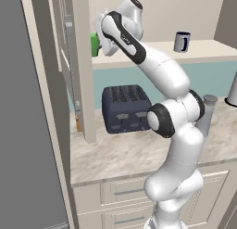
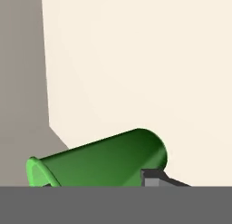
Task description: There is a tray on the dining counter. Grab the cup, mug, and pitcher and place them on the tray. The pitcher may be placed next to the tray if it cannot fit the tray.
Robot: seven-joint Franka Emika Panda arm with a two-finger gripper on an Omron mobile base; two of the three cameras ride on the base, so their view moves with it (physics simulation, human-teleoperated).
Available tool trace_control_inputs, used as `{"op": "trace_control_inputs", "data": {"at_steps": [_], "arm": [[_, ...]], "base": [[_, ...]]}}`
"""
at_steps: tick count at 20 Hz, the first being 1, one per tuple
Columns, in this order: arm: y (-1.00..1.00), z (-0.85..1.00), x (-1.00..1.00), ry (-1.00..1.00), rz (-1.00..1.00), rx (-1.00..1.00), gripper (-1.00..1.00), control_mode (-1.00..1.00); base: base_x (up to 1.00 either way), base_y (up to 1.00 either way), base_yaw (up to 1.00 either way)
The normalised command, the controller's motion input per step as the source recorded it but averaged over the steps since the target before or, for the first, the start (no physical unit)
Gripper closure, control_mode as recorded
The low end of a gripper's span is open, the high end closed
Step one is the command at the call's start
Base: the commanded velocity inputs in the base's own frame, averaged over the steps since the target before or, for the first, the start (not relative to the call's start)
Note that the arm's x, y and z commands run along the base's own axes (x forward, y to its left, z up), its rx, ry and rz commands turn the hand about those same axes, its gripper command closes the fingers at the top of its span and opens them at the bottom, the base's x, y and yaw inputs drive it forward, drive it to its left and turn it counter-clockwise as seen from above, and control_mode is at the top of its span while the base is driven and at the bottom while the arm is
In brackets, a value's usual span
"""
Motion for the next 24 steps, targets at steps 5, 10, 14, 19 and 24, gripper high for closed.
{"op": "trace_control_inputs", "data": {"at_steps": [5,10,14,19,24], "arm": [[-0.26,-0.15,-0.45,0.0,-0.04,0.03,1.0,-1.0],[-0.29,-0.15,-0.46,0.0,-0.05,0.05,1.0,-1.0],[-0.33,-0.02,-0.47,0.0,-0.04,0.02,1.0,-1.0],[-0.47,0.0,-0.63,0.0,-0.06,0.0,1.0,-1.0],[-0.52,0.0,-0.73,0.0,-0.02,0.0,1.0,-1.0]], "base": [[0.0,0.0,0.0],[0.0,0.0,0.0],[0.0,0.0,0.0],[0.0,0.0,0.0],[0.0,0.0,0.0]]}}
